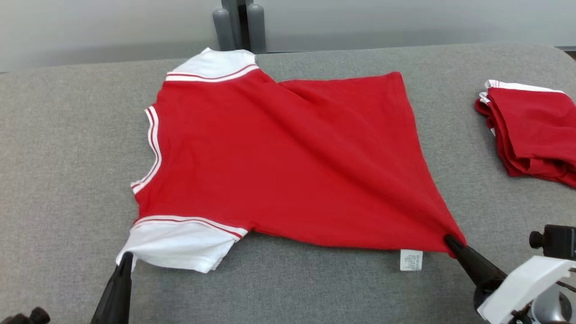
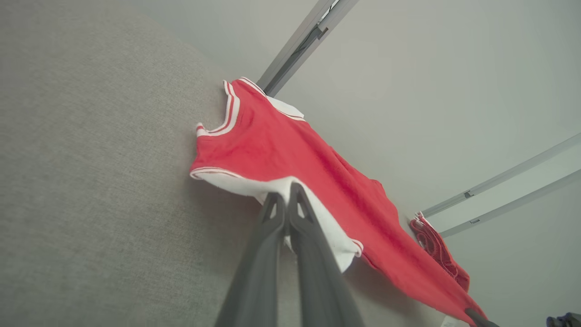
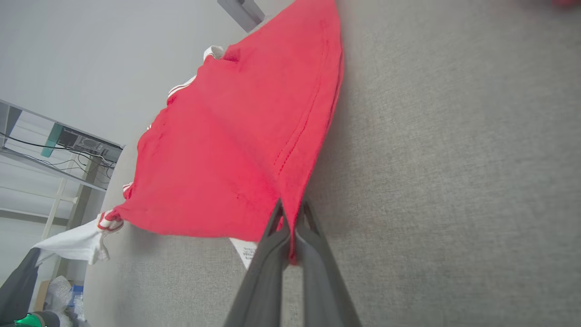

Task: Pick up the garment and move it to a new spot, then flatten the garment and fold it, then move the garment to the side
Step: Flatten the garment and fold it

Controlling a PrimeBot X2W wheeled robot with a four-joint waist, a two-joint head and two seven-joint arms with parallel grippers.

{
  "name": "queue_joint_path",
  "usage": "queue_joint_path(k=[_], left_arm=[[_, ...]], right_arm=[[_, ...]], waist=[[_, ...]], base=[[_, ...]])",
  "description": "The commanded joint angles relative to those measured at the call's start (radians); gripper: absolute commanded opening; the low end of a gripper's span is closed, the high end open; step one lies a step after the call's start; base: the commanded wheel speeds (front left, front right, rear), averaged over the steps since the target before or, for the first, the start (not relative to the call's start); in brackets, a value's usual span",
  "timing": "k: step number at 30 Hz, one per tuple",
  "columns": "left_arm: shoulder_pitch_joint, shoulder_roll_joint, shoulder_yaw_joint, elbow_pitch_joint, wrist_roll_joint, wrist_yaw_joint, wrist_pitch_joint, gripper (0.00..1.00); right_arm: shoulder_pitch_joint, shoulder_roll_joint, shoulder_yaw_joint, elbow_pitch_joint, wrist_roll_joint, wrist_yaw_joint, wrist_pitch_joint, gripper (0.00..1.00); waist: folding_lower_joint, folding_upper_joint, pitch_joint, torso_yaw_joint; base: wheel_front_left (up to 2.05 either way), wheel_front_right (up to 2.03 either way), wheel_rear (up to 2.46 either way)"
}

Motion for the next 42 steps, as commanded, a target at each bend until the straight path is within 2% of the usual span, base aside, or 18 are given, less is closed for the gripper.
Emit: queue_joint_path(k=[1, 11, 19, 34, 42], left_arm=[[0.016, -0.001, 0.008, -0.010, 0.004, 0.000, -0.006, 0.00], [0.118, -0.024, -0.017, -0.083, 0.046, 0.023, -0.014, 0.00], [0.143, -0.050, -0.030, -0.088, 0.064, 0.031, -0.017, 0.00], [0.164, -0.043, -0.018, -0.090, 0.077, 0.041, -0.014, 0.00], [0.199, -0.037, -0.021, -0.102, 0.075, 0.061, -0.007, 0.00]], right_arm=[[0.015, 0.001, -0.013, -0.016, -0.004, 0.000, 0.013, 0.00], [0.068, 0.014, -0.094, -0.075, -0.026, 0.000, 0.062, 0.00], [0.065, 0.015, -0.095, -0.069, -0.043, 0.000, 0.048, 0.00], [0.054, 0.015, -0.072, -0.053, -0.021, 0.000, 0.019, 0.00], [0.071, 0.015, -0.072, -0.050, -0.011, 0.000, 0.007, 0.00]], waist=[[0.0000, 0.0000, -0.003, 0.002], [0.0000, 0.0000, 0.014, 0.043], [0.0000, 0.0000, 0.029, 0.085], [0.0000, 0.0000, -0.022, 0.097], [0.0000, 0.0000, -0.050, 0.111]], base=[[0.00, 0.00, 0.00], [0.00, 0.00, 0.00], [0.00, 0.00, 0.00], [0.00, 0.00, 0.00], [0.00, 0.00, 0.00]])
